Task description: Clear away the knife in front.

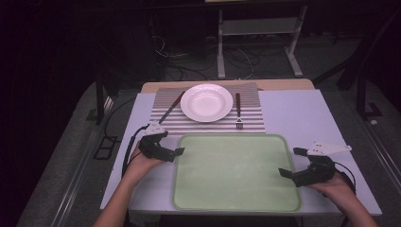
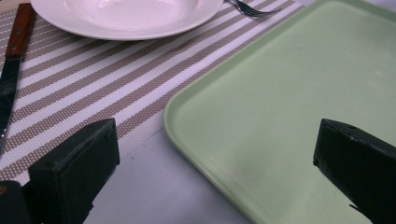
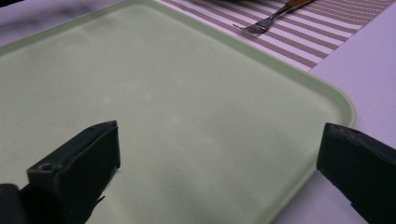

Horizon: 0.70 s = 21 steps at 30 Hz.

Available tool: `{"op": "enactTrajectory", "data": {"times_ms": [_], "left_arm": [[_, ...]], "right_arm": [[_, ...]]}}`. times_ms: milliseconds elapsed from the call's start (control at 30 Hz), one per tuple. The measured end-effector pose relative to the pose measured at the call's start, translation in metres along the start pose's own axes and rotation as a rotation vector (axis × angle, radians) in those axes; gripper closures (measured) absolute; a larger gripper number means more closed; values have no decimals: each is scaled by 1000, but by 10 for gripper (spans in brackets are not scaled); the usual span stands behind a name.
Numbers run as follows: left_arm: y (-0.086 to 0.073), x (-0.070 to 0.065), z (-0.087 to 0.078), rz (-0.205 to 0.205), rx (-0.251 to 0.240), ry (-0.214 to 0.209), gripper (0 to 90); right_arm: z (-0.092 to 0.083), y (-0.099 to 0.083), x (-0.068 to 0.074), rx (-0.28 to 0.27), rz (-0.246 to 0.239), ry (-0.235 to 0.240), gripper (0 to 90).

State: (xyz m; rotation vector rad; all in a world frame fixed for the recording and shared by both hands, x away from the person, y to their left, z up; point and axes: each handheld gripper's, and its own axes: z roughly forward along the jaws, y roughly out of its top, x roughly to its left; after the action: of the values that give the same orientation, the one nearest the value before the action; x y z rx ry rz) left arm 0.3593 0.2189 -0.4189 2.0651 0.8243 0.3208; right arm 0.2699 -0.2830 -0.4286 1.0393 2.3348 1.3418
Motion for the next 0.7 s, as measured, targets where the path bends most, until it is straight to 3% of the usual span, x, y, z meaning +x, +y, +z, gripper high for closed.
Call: {"op": "enactTrajectory", "data": {"times_ms": [333,700], "left_arm": [[12,14,5,-18,-15,18,0],[29,39,7,-28,-26,47,0]], "right_arm": [[0,0,0,2,1,-1,0],[0,0,0,1,4,-3,0]]}}
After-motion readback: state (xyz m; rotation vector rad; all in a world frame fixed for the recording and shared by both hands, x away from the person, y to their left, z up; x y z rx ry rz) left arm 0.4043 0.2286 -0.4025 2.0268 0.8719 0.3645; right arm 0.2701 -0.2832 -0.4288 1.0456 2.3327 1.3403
